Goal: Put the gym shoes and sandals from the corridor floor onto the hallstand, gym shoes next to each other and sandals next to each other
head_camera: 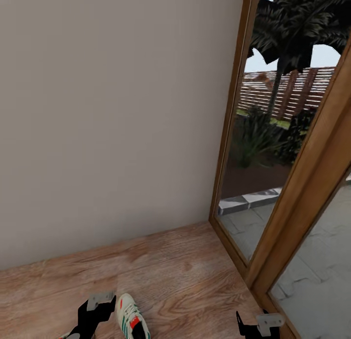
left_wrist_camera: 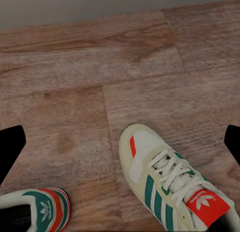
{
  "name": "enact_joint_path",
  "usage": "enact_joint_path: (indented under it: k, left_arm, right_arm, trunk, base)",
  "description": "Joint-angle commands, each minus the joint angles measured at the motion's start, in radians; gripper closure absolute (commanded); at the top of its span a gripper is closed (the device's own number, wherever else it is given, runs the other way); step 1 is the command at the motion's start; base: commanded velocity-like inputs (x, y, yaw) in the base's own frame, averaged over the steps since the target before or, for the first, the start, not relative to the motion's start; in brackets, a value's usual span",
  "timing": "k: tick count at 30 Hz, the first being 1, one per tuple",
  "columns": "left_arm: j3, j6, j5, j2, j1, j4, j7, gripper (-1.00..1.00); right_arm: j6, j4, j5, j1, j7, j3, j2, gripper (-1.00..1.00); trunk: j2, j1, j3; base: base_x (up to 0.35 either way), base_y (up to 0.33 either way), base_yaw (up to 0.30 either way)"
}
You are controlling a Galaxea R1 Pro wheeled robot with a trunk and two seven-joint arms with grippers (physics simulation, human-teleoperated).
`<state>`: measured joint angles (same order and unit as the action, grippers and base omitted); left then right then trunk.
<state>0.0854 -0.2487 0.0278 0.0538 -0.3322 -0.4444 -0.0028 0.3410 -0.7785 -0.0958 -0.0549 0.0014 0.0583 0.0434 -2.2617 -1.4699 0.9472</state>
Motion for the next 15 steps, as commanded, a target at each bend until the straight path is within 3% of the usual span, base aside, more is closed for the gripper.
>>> enact_joint_path:
  k: [1, 15]
  left_arm:
    - [0.001, -0.003, 0.003, 0.0, -0.001, 0.001, 0.0, -1.0]
    - [0.001, -0.004, 0.003, 0.0, -0.001, 0.001, 0.0, -1.0]
  right_arm:
    - [0.003, 0.0, -0.01, 0.0, 0.0, 0.003, 0.0, -1.0]
    - [0.003, 0.0, -0.01, 0.0, 0.0, 0.003, 0.0, -1.0]
  trunk:
    - [0.0, 0.0, 0.001]
    - [0.0, 0.0, 0.001]
  base:
    - [0.0, -0.005, 0.213]
    - [0.0, -0.001, 0.262]
